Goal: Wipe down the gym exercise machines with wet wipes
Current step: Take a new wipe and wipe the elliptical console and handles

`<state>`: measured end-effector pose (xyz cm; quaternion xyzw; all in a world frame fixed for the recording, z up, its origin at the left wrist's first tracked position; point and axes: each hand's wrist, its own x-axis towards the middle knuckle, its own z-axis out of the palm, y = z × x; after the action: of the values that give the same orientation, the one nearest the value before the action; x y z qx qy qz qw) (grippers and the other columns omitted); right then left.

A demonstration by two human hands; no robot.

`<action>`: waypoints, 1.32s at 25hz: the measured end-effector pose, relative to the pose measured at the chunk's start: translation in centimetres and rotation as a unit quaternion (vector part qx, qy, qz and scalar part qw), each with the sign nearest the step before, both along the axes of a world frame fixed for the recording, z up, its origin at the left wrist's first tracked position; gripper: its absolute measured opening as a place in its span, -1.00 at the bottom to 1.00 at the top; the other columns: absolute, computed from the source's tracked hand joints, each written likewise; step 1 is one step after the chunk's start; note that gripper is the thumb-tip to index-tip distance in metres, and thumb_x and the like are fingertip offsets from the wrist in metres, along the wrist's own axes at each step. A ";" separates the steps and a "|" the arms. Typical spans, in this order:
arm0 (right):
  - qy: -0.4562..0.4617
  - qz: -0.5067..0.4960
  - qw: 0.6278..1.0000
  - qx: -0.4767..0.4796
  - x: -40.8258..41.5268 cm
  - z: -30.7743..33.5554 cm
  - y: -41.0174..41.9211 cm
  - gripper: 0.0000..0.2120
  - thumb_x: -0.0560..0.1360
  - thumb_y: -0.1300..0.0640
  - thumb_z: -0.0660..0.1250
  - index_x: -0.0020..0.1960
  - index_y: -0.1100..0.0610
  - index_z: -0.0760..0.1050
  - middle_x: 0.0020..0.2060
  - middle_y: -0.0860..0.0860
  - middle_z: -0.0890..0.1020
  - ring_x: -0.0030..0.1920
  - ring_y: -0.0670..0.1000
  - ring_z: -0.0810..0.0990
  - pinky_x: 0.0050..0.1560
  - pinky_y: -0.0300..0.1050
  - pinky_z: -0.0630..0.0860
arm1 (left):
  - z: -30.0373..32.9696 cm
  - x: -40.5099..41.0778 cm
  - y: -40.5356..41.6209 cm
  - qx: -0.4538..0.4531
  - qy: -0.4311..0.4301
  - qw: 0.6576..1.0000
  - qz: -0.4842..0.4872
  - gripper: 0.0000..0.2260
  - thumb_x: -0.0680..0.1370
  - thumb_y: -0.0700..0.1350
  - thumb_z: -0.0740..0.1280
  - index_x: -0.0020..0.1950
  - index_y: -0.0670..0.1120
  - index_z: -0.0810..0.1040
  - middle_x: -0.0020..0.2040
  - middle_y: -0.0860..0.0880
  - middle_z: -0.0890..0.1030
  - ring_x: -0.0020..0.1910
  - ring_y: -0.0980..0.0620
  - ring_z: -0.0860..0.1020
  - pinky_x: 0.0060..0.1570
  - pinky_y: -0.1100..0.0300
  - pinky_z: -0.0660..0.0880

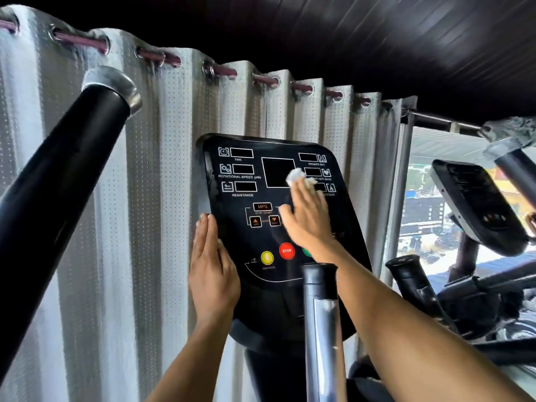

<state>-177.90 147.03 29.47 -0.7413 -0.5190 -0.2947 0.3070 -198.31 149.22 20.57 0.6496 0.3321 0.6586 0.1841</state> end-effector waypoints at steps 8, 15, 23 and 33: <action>-0.183 0.191 0.962 -0.076 -8.1 -1.7 0.0 -0.32 0.54 -0.05 -0.02 0.64 0.10 0.15 0.65 -0.03 0.10 0.65 -0.02 0.00 0.63 0.11 -0.12 | 0.0 -0.3 -0.1 0.004 -0.005 1.000 -0.016 -0.50 0.71 -0.26 0.11 0.66 0.02 0.27 0.66 0.13 0.21 0.64 0.15 0.16 0.61 0.09 0.17; 0.151 -0.115 0.982 -0.004 4.6 -3.3 -3.9 -0.32 0.61 -0.16 -0.12 0.67 0.07 -0.04 0.66 -0.01 -0.05 0.65 -0.02 -0.11 0.61 0.24 -0.20 | -0.1 0.0 0.2 0.011 0.004 1.000 0.001 -0.50 0.71 -0.28 0.11 0.66 -0.02 0.27 0.66 0.10 0.21 0.65 0.11 0.15 0.61 0.06 0.17; -0.057 0.128 0.990 -0.010 -6.9 -4.9 -2.6 -0.19 0.40 -0.11 0.01 0.63 0.12 0.19 0.65 0.00 0.12 0.64 0.06 0.07 0.60 0.26 -0.01 | -0.3 -0.2 0.2 0.032 -0.012 0.999 -0.011 -0.53 0.73 -0.28 0.10 0.65 -0.05 0.29 0.65 0.06 0.25 0.64 0.07 0.19 0.59 0.06 0.20; 0.007 0.018 1.000 -0.003 0.6 -4.5 -5.0 -0.23 0.43 -0.11 -0.17 0.62 -0.01 0.23 0.62 -0.10 0.18 0.62 -0.06 0.13 0.58 0.31 -0.02 | -0.6 -0.1 0.4 0.032 -0.016 0.999 -0.010 -0.53 0.73 -0.29 0.09 0.65 -0.05 0.29 0.65 0.04 0.25 0.65 0.10 0.16 0.55 0.37 0.08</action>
<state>-177.27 142.06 25.00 -0.7351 -0.5310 -0.2823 0.3132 -198.41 149.58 19.96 0.6479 0.3013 0.6774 0.1747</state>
